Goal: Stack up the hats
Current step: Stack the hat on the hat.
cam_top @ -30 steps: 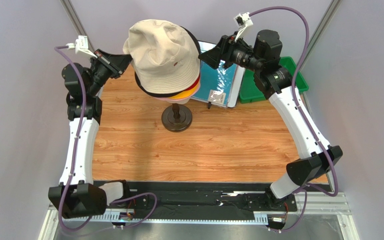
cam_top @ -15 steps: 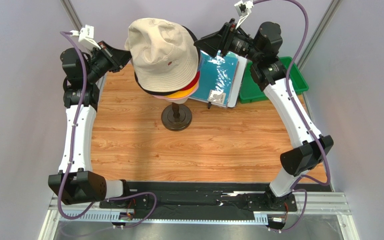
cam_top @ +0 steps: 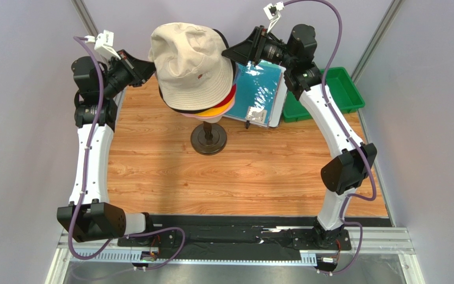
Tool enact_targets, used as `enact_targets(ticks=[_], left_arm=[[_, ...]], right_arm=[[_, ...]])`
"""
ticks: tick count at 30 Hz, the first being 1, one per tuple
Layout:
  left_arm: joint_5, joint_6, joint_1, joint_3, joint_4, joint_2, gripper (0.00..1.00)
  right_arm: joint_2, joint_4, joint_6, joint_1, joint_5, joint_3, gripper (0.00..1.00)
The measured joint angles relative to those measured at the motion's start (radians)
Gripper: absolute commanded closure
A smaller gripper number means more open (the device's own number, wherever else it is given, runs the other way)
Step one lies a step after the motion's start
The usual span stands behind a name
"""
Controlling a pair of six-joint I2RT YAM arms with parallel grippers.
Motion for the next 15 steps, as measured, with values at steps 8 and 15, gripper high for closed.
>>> enact_targets(ticks=[8,15], left_arm=[[0.008,0.012,0.003,0.011,-0.018,0.002,1.00],[0.019,0.027,0.003,0.032,-0.042,0.009,1.00]], right_arm=[[0.002,0.119,0.088,-0.002,-0.066,-0.015,0.34],[0.008,0.043,0.085,0.007,-0.067,0.015,0.33]])
